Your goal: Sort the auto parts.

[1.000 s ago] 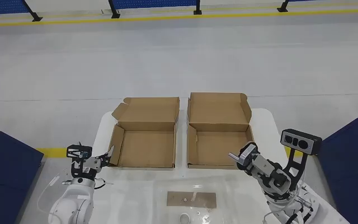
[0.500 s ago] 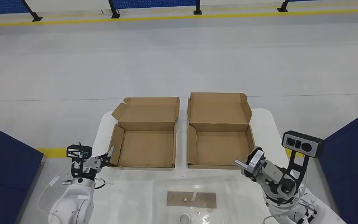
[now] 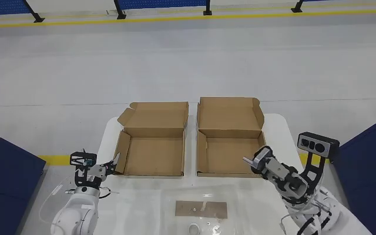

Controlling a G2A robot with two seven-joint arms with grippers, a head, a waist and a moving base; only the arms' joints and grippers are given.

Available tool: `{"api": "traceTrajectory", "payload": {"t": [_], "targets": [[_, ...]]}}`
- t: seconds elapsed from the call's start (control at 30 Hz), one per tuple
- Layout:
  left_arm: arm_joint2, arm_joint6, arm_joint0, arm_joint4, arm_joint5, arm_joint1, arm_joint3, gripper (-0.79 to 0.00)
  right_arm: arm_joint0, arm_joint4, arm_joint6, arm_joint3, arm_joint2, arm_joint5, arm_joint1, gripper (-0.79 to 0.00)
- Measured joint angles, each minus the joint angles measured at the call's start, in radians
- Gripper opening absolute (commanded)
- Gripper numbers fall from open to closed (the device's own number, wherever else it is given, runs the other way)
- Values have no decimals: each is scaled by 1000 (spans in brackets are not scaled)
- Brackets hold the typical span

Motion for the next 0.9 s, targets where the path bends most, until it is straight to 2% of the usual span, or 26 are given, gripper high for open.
{"api": "traceTrajectory", "payload": {"t": [0.17,0.4,0.73,0.9], "targets": [[0,0,0,0,0,0,0,0,-58,-246,-100,-7,72,91,-10,-785],[0,0,0,0,0,0,0,0,-128,-529,-171,-14,120,177,-21,-785],[0,0,0,0,0,0,0,0,-131,-560,-175,-16,120,188,-23,-785],[0,0,0,0,0,0,0,0,-118,-770,-191,-39,155,325,-29,-785]]}}
